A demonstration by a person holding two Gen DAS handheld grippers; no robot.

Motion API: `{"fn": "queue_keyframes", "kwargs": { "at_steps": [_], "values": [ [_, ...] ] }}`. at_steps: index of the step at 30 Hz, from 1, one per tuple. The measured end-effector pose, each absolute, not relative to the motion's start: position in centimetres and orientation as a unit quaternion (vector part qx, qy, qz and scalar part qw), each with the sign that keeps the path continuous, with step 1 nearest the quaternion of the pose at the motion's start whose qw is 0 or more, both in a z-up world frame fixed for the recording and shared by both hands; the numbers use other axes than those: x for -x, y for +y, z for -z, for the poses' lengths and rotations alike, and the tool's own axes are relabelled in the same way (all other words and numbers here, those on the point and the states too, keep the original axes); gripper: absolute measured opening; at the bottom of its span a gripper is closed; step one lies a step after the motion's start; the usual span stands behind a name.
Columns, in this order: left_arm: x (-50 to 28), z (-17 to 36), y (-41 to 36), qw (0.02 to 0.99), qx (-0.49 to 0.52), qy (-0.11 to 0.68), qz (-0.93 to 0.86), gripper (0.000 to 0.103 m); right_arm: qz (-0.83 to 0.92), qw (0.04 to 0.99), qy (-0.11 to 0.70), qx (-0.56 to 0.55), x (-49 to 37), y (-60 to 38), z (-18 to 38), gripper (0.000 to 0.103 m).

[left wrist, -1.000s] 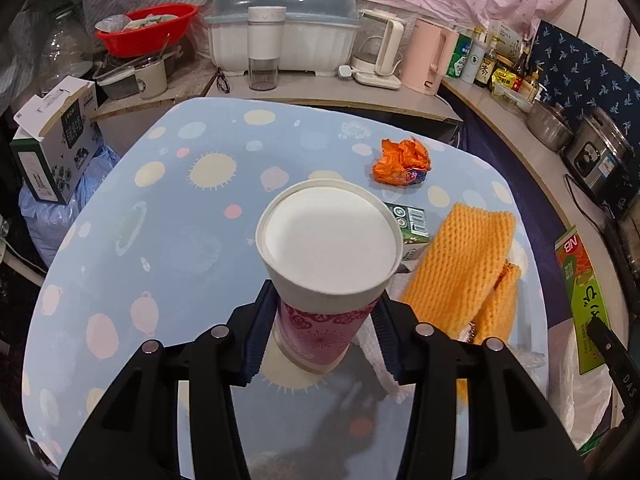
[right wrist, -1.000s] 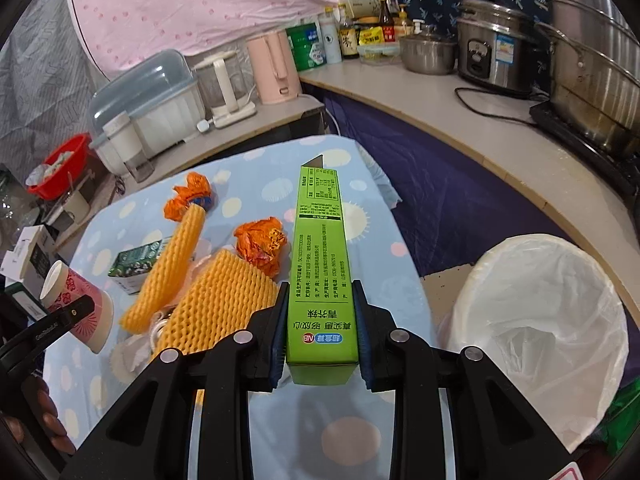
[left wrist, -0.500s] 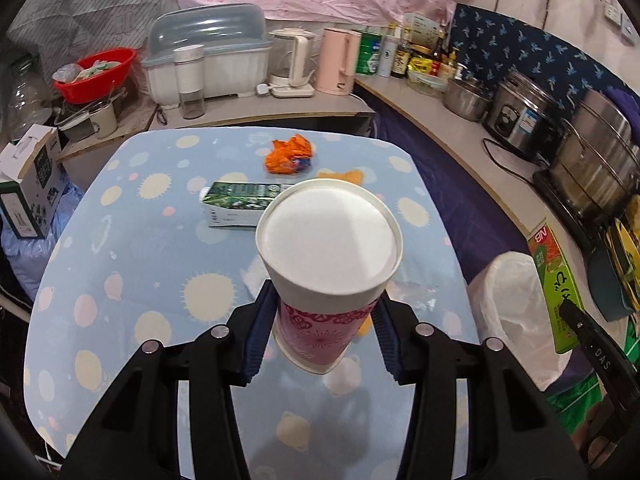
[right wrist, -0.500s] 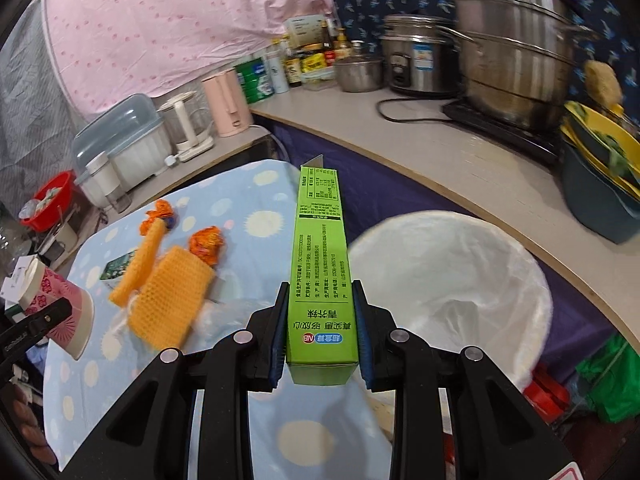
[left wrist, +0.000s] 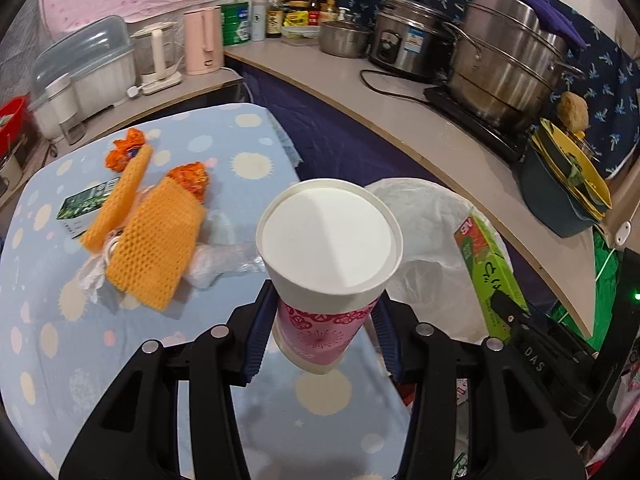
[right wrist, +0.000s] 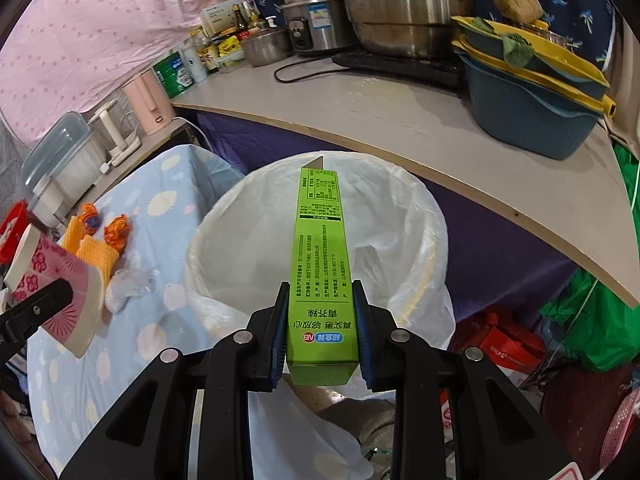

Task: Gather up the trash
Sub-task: 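Carry the cup and box to the white bin and open both tools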

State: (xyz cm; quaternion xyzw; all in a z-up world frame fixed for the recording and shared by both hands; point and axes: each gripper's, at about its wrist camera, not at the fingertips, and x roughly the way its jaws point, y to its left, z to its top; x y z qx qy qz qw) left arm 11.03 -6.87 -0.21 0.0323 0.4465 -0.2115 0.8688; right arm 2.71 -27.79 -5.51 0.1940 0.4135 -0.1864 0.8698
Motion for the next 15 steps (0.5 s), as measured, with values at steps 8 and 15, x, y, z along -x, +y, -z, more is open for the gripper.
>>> {"fn": "queue_keyframes", "kwargs": {
  "at_steps": [8,15],
  "values": [
    [-11.3,1.6,-12.7,0.857,-0.069,0.453,0.237,0.045,0.187,0.864,0.417,-0.211,-2.8,-29.3,6.6,0.028],
    [-11.9,2.3,-15.7,0.855,-0.085,0.452,0.241,0.045,0.195,0.863,0.414,-0.216,-3.5,-30.4,7.1,0.028]
  ]
}}
